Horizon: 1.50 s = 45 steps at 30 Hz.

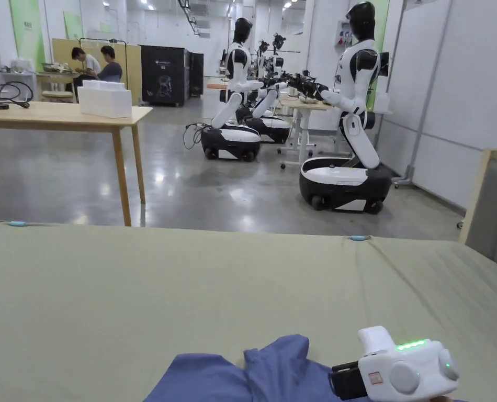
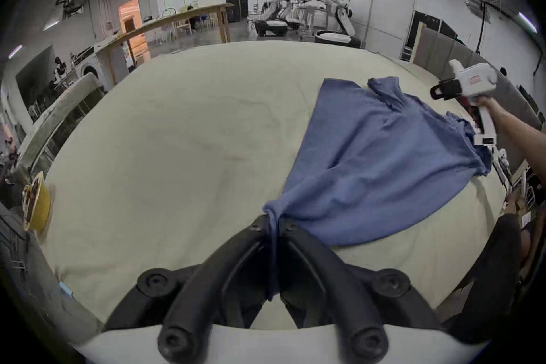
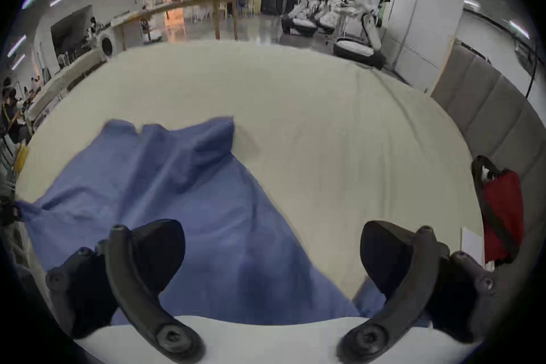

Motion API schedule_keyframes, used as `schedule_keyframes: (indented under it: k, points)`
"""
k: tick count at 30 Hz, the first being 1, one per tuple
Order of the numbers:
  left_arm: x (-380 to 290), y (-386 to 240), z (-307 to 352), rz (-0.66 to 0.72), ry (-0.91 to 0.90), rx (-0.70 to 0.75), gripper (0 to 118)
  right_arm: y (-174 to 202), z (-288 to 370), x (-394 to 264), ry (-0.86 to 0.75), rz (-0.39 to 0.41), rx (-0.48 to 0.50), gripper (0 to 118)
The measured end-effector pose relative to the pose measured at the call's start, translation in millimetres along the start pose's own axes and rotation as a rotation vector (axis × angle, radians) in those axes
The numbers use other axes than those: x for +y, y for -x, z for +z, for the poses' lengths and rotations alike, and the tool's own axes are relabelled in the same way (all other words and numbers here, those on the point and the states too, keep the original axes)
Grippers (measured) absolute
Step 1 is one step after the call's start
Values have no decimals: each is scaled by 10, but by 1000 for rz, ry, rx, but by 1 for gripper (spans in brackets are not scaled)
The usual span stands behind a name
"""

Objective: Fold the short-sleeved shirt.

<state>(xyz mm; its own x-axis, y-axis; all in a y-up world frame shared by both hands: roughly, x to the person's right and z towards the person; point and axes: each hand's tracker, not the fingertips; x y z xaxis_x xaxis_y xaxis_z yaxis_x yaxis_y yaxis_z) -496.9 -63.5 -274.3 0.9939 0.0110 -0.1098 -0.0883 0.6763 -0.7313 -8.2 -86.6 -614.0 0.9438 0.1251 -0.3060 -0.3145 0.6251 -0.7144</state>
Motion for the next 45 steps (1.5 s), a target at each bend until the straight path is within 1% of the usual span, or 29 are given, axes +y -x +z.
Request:
schedule_keyframes:
  k: [3, 4, 5, 6, 7, 8, 9, 12, 14, 16, 18, 19, 20, 24, 26, 28, 30, 32, 35, 41, 45]
  points:
    - [33, 137, -119, 3, 13, 6, 3, 39, -307, 17, 61, -13, 13, 118]
    - [27, 148, -137, 6, 19, 8, 3, 66, -358, 1, 70, -18, 2, 111]
    - [17, 158, -150, 11, 25, 11, 3, 67, -405, -41, 107, -33, -1, 89]
    - [52, 166, -198, 16, 28, 14, 3, 104, -412, -72, 110, -46, 1, 46]
    - [51, 169, -207, 20, 31, 14, 3, 139, -386, -111, 105, -56, 17, 37]
    - [47, 166, -211, 23, 34, 14, 3, 212, -311, -147, 59, -84, 16, 24]
    - [42, 161, -218, 23, 36, 13, 3, 271, -247, -181, 58, -86, -33, 5]
    - [30, 150, -240, 27, 39, 9, 3, 347, -154, -222, 59, -107, -5, 3]
    - [79, 121, -289, 28, 40, 14, 3, 332, -2, -231, 35, -142, 38, 3]
    - [78, 121, -266, 30, 37, 14, 3, 319, 307, -229, -48, -153, 26, 3]
    - [109, 102, -208, 38, 25, 7, 3, 263, 696, -216, -130, -179, 62, 3]
    - [121, 103, -180, 43, 18, 5, 3, 247, 873, -218, -165, -179, 71, 3]
    - [144, 105, -146, 51, 8, 2, 3, 236, 1074, -223, -203, -166, 81, 3]
    - [331, 60, -21, 70, -43, -5, 3, 239, 1860, -231, -354, -79, 63, 3]
    - [493, 44, 26, 92, -75, -16, 3, 260, 2206, -211, -429, -29, 37, 3]
    - [704, 27, 97, 118, -107, -15, 3, 257, 2536, -174, -503, 27, -17, 3]
    - [966, -12, 200, 127, -163, -18, 3, 215, 2844, -91, -559, 46, -48, 3]
    - [1229, -37, 347, 140, -211, -20, 3, 111, 3088, 12, -586, 30, -55, 3]
    - [1645, -95, 586, 138, -285, -9, 2, -55, 3405, 211, -630, 16, -90, 3]
    - [2512, -335, 1048, 51, -430, 56, 2, -412, 3885, 729, -712, -42, -129, 3]
    - [3073, -469, 1289, 30, -480, 90, 2, -580, 4125, 1134, -753, -78, -158, 3]
